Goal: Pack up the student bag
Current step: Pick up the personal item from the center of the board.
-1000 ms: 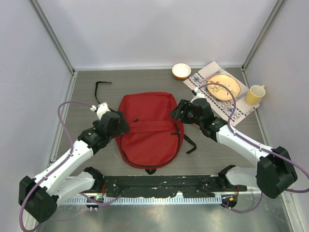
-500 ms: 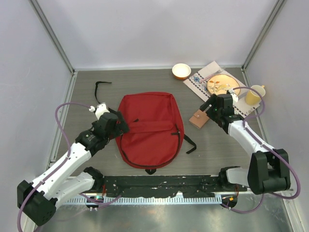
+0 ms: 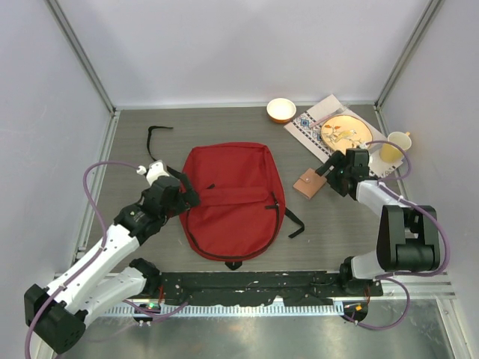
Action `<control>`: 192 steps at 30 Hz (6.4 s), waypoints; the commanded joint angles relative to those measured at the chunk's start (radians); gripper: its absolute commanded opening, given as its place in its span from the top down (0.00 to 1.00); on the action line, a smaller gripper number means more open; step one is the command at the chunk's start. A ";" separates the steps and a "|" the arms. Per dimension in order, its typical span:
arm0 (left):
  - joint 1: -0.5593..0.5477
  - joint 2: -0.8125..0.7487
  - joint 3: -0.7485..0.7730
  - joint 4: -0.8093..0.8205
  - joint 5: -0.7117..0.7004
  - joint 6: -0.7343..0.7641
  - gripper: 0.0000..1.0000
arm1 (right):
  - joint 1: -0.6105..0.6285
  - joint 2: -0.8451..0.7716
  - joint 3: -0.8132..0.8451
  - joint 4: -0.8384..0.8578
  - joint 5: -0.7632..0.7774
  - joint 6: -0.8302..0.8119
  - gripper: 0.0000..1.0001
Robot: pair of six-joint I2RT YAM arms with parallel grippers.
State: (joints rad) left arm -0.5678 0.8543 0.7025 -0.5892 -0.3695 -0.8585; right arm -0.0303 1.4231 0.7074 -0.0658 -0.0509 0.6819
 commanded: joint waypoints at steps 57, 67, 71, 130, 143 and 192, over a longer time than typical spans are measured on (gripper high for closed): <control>0.003 0.071 -0.024 0.074 0.058 -0.008 0.00 | 0.185 0.137 -0.055 0.053 -0.302 -0.131 0.46; 0.003 0.069 -0.032 0.075 0.063 -0.013 0.00 | 0.185 0.046 -0.080 0.118 -0.311 -0.082 0.55; 0.003 0.074 -0.031 0.080 0.067 -0.014 0.01 | 0.185 0.054 -0.089 0.135 -0.314 -0.065 0.59; 0.003 0.342 0.068 1.017 0.693 -0.206 0.01 | 0.391 -0.329 0.014 0.391 -0.604 0.215 0.99; -0.007 0.417 0.081 1.095 0.742 -0.224 0.50 | 0.402 -0.296 0.007 0.434 -0.624 0.234 0.99; 0.008 0.448 0.120 1.109 0.909 -0.180 0.97 | 0.397 -0.182 -0.131 0.958 -0.791 0.501 0.73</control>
State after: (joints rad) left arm -0.5621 1.2919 0.7822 0.4557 0.5102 -1.0306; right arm 0.3603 1.2289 0.5896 0.6689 -0.7788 1.0710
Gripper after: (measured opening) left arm 0.083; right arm 0.340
